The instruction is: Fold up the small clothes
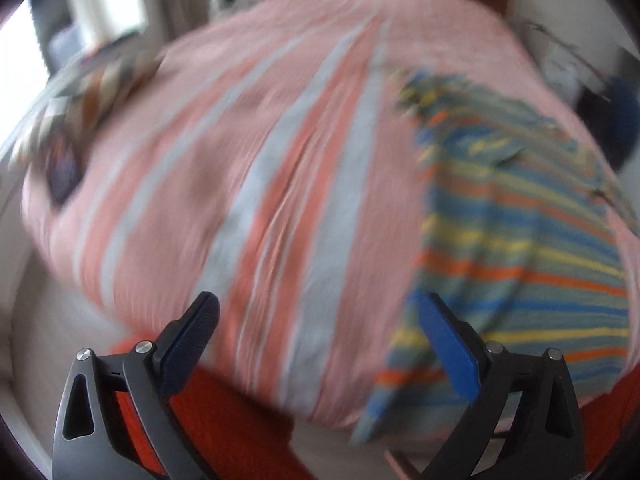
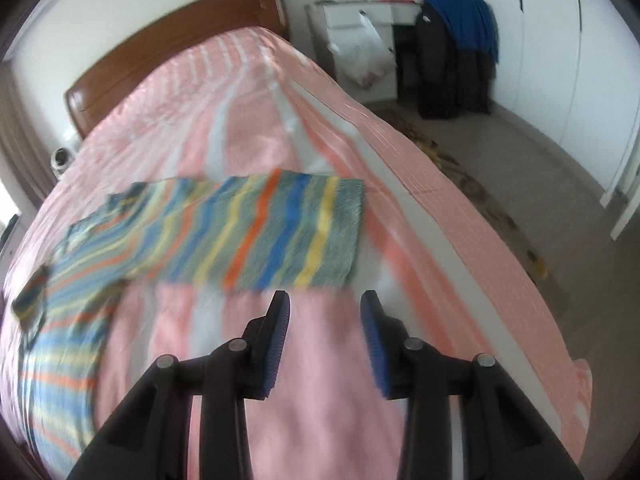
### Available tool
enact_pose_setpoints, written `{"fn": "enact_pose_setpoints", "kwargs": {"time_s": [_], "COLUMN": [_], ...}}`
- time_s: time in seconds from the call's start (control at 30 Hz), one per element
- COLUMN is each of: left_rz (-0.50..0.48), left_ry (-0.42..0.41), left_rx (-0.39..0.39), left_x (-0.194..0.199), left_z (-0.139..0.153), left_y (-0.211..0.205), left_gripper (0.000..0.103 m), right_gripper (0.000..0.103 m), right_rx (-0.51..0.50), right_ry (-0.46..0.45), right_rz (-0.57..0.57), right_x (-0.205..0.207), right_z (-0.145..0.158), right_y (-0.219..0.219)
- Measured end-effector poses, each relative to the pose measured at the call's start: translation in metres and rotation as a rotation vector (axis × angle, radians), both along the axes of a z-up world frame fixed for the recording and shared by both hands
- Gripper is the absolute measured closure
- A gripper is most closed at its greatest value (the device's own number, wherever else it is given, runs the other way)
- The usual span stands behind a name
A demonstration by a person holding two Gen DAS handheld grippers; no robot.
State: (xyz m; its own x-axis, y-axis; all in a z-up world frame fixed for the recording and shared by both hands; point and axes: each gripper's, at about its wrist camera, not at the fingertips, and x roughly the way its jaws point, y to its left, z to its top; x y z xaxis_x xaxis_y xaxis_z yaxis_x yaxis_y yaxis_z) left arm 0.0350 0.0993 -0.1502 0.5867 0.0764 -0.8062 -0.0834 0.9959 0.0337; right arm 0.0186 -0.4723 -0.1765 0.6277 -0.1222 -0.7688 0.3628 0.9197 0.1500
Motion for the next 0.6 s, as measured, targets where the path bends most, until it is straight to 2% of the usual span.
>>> {"fn": "enact_pose_setpoints", "kwargs": {"time_s": [0.1, 0.2, 0.3, 0.37, 0.47, 0.5, 0.6], "left_rz": [-0.218, -0.401, -0.512, -0.567, -0.613, -0.629, -0.628], "left_ry": [-0.099, -0.134, -0.070, -0.010, 0.070, 0.101, 0.133], "left_rx": [0.016, 0.046, 0.124, 0.207, 0.291, 0.294, 0.226], "left_x": [0.040, 0.087, 0.131, 0.152, 0.163, 0.165, 0.167], "left_z": [0.047, 0.058, 0.030, -0.001, -0.040, -0.051, -0.055], "left_y": [-0.045, -0.096, -0.139, -0.160, -0.167, -0.167, -0.157], "left_gripper": [0.002, 0.002, 0.004, 0.019, 0.027, 0.029, 0.035], "right_gripper": [0.050, 0.050, 0.050, 0.050, 0.050, 0.050, 0.050], "right_rx": [-0.043, -0.056, -0.043, -0.033, -0.012, -0.025, -0.032], "right_ry": [-0.051, -0.087, -0.112, -0.104, -0.082, -0.073, -0.067], "right_rz": [0.082, 0.132, 0.152, 0.158, 0.174, 0.184, 0.177], "right_x": [-0.028, -0.043, -0.052, -0.051, -0.054, -0.058, -0.060], "right_z": [0.012, 0.010, 0.000, -0.007, -0.018, -0.020, -0.025], "right_y": [0.037, 0.073, 0.099, 0.108, 0.112, 0.113, 0.108]}}
